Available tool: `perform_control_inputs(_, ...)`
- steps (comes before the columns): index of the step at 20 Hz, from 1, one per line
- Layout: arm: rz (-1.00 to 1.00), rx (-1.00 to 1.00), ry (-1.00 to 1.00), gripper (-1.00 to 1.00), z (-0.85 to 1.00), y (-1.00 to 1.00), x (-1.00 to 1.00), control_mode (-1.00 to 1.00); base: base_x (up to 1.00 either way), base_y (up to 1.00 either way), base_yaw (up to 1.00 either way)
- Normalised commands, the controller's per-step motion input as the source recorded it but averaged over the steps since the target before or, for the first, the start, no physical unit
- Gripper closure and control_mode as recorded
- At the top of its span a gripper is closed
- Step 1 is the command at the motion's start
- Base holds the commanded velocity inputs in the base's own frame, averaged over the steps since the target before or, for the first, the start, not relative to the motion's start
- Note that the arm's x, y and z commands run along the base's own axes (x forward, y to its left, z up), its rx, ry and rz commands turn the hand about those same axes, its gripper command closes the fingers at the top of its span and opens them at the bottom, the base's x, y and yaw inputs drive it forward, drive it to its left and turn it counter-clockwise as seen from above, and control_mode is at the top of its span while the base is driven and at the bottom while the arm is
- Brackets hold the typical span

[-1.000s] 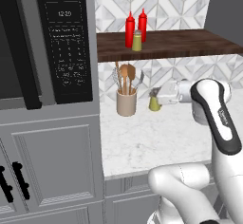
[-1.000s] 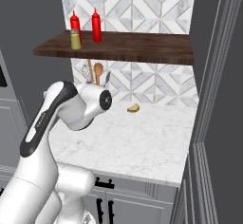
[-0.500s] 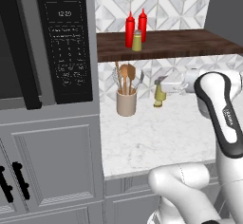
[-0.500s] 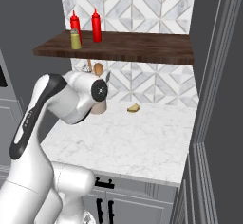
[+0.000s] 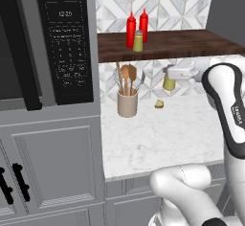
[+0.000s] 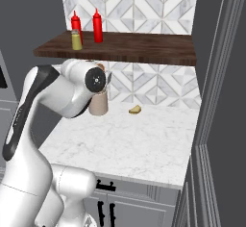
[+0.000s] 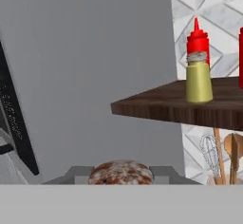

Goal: Put the shaker and condiment bottle from the counter next to their counterparts in the cabinet.

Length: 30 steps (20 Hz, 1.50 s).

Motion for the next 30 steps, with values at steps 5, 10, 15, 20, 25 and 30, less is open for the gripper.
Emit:
perform_control_inputs(5,-0.05,0.0,0.0,1.0,0.39,-0.14,-0.01,-1.0,0.0,0.0,0.0)
perform_control_inputs(10,-0.05,0.0,0.0,1.0,0.42,-0.13,0.0,-1.0,0.0,0.0,0.0)
perform_control_inputs(15,-0.03,0.0,0.0,1.0,0.38,-0.18,0.07,-1.0,0.0,0.0,0.0)
perform_control_inputs(20,0.0,0.0,0.0,1.0,0.24,-0.05,0.47,-1.0,0.0,0.0,0.0)
perform_control_inputs(25,0.0,0.0,0.0,1.0,0.04,0.0,0.76,-1.0,0.0,0.0,0.0)
perform_control_inputs(30,0.0,0.0,0.0,1.0,0.0,-0.01,0.73,-1.0,0.0,0.0,0.0)
